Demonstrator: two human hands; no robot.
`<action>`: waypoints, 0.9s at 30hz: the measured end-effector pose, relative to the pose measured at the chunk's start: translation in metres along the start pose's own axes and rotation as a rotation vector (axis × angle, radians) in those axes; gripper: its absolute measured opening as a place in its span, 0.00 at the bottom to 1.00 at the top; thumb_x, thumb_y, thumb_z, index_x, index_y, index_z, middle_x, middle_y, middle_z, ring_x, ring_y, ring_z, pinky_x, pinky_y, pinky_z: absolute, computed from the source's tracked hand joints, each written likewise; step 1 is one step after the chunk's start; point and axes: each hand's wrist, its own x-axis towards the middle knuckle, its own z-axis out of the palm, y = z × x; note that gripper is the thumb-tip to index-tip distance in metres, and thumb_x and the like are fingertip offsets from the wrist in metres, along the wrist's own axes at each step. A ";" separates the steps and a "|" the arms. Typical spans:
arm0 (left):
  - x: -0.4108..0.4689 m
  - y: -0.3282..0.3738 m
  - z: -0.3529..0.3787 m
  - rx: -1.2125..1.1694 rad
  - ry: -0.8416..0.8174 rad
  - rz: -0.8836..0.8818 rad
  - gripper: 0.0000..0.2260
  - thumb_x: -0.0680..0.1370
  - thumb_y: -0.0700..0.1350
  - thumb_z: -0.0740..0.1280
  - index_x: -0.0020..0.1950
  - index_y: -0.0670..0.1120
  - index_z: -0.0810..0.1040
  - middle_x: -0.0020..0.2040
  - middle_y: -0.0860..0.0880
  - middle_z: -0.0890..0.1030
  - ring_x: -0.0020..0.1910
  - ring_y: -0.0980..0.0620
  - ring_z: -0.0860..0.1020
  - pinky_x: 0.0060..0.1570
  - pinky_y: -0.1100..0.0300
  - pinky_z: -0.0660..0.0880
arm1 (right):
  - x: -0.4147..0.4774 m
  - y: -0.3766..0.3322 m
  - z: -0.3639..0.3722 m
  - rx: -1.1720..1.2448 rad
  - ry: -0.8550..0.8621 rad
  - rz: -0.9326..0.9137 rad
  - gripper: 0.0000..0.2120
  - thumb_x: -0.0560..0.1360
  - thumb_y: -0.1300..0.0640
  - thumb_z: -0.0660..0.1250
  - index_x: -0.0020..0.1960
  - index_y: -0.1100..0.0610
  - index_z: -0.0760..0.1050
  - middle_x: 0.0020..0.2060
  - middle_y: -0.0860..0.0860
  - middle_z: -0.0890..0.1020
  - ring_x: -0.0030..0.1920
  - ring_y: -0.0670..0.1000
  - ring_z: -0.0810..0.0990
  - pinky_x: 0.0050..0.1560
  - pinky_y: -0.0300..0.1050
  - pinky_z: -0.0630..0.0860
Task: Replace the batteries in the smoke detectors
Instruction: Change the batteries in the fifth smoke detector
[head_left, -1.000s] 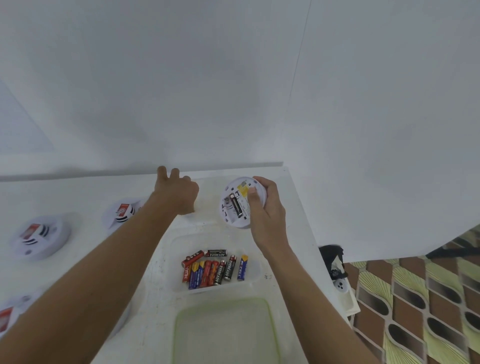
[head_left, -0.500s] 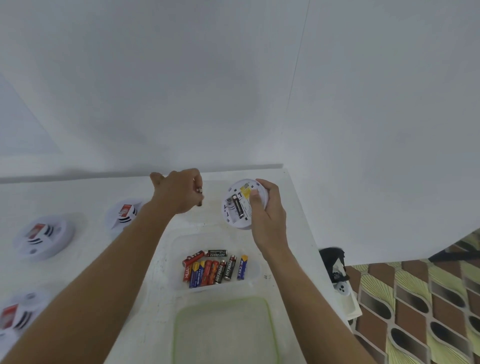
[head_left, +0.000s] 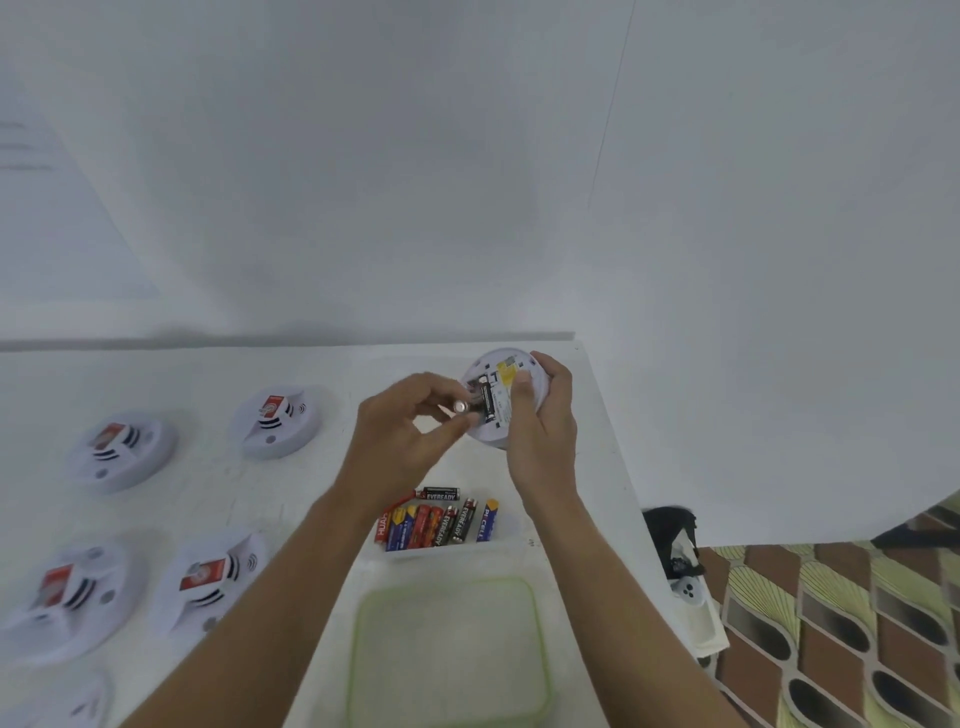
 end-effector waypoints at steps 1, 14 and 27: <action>-0.004 0.001 0.001 -0.040 -0.010 -0.028 0.08 0.70 0.42 0.78 0.46 0.50 0.83 0.43 0.56 0.84 0.42 0.54 0.83 0.44 0.67 0.77 | 0.000 -0.001 -0.001 0.010 0.006 0.006 0.08 0.84 0.52 0.58 0.63 0.45 0.68 0.54 0.47 0.79 0.53 0.43 0.80 0.42 0.31 0.77; -0.050 0.008 -0.007 -0.455 0.022 -0.377 0.16 0.66 0.54 0.79 0.52 0.54 0.84 0.64 0.51 0.76 0.61 0.45 0.78 0.55 0.45 0.78 | -0.030 -0.008 0.002 0.141 -0.145 0.058 0.08 0.84 0.54 0.60 0.61 0.48 0.74 0.50 0.46 0.82 0.49 0.44 0.83 0.50 0.49 0.82; -0.085 0.015 -0.048 -0.543 0.200 -0.418 0.16 0.77 0.35 0.69 0.64 0.47 0.79 0.52 0.53 0.85 0.40 0.59 0.80 0.40 0.69 0.74 | -0.065 -0.008 0.046 0.084 -0.280 0.048 0.08 0.84 0.51 0.59 0.61 0.46 0.73 0.50 0.45 0.83 0.50 0.47 0.84 0.51 0.50 0.82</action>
